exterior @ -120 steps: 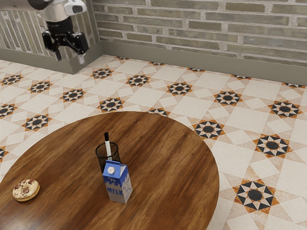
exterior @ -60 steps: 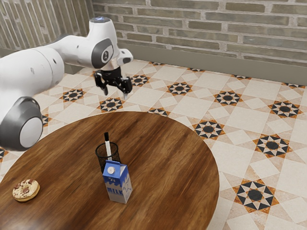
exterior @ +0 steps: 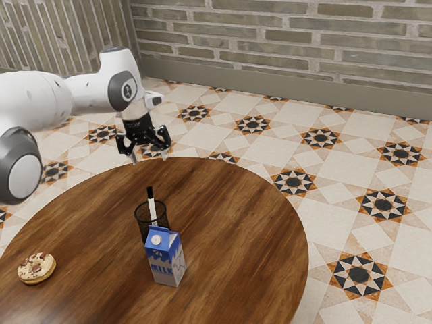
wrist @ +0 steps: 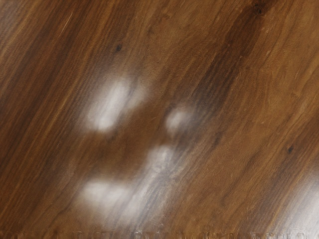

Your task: Take the marker out of the pen holder and place it to the left of the pen holder.

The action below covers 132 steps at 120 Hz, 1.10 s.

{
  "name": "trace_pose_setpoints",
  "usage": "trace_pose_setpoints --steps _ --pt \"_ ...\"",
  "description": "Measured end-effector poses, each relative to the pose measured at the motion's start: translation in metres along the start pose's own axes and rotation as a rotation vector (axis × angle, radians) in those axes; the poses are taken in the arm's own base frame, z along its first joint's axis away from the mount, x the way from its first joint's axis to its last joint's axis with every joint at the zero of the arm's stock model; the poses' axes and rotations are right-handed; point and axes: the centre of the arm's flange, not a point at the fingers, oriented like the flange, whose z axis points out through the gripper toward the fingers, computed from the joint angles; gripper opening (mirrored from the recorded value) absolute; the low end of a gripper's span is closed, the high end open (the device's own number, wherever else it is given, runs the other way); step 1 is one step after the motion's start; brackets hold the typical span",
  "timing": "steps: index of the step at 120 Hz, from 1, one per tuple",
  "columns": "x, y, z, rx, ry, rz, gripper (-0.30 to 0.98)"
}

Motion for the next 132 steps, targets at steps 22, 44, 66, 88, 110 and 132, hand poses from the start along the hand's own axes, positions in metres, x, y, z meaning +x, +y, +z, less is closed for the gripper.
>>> trace_pose_setpoints --steps 22,44,66,88,110,132 --pt "-0.051 0.015 0.006 -0.014 0.001 0.001 0.66" --pt "-0.084 0.008 0.008 0.017 0.040 0.015 0.66" --pt "-0.108 0.010 0.019 0.043 0.076 0.045 0.66" --pt "-0.128 0.021 0.031 0.076 0.124 0.108 0.64" --pt "-0.130 0.033 0.028 0.094 0.177 0.153 0.52" --pt "-0.127 0.029 0.025 0.110 0.203 0.162 0.34"
